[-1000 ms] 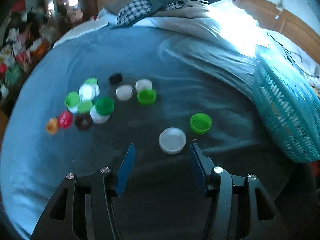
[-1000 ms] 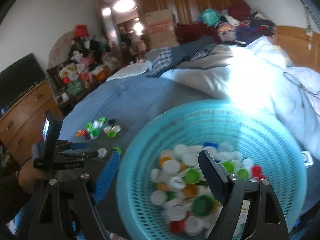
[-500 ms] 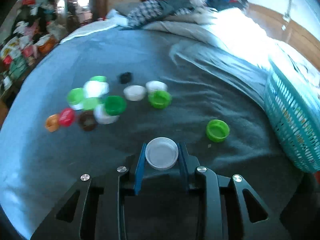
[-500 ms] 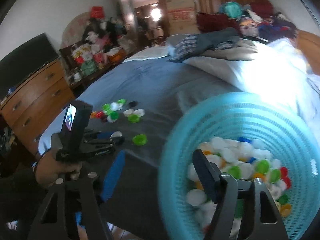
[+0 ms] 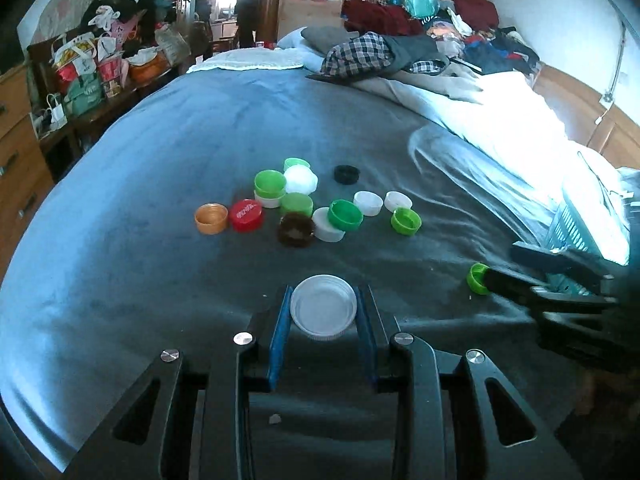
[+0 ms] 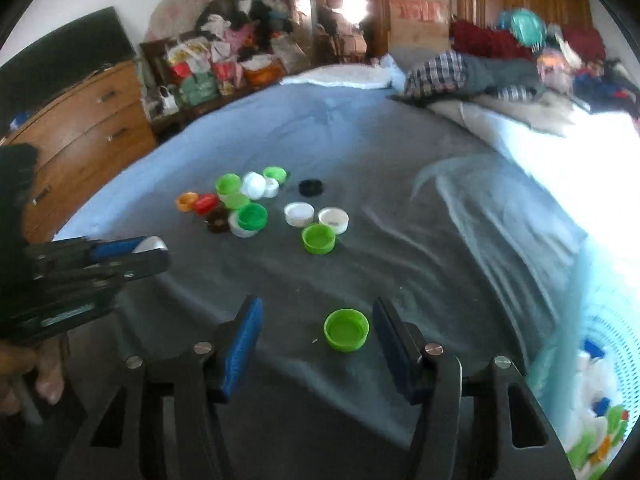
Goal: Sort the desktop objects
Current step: 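Grasp a white cap on the bed with the left tool while the right tool grasps a green cap, then carry the white cap over the basket and open the left tool while the right tool drops its green cap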
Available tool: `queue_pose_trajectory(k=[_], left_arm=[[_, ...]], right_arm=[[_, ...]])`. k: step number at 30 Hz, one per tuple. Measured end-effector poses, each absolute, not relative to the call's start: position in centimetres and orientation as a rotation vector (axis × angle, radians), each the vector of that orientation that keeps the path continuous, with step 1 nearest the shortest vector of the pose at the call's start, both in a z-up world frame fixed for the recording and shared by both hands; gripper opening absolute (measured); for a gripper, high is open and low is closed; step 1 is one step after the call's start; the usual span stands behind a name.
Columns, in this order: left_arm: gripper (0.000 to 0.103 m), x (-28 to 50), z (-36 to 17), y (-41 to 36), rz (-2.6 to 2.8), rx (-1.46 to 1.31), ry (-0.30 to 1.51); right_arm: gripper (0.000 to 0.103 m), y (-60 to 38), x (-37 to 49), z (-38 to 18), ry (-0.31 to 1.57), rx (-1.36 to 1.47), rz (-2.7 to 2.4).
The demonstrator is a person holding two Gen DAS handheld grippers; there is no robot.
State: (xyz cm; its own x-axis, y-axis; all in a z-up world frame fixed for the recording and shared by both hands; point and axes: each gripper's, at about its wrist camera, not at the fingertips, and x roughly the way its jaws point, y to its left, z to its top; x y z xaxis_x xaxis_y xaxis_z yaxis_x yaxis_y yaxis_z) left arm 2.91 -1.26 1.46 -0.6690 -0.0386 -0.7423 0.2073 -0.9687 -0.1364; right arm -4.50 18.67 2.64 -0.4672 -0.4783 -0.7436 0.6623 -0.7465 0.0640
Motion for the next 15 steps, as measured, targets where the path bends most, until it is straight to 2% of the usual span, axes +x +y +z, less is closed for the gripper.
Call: queue_pose_trajectory(k=[3, 4, 7, 8, 15], left_arm=[[0.027, 3.0, 1.2, -0.8, -2.743, 1.232, 0.324], [0.027, 3.0, 1.2, -0.6, -2.748, 1.237, 0.324], [0.027, 3.1, 1.5, -0.1, -2.764, 1.242, 0.310], [0.027, 3.1, 1.7, 0.1, -2.768, 1.243, 0.309], [0.027, 3.3, 3.9, 2.6, -2.806, 1.243, 0.239]], right_arm=[[0.057, 18.1, -5.5, 0.0, 0.347, 1.116, -2.191], [0.051, 18.0, -5.6, -0.8, 0.363, 1.141, -2.188], [0.047, 18.6, -5.6, -1.2, 0.336, 1.147, -2.191], [0.031, 18.6, -5.6, -0.9, 0.333, 1.146, -2.187], [0.032, 20.0, -2.2, 4.7, 0.286, 0.993, -2.188]])
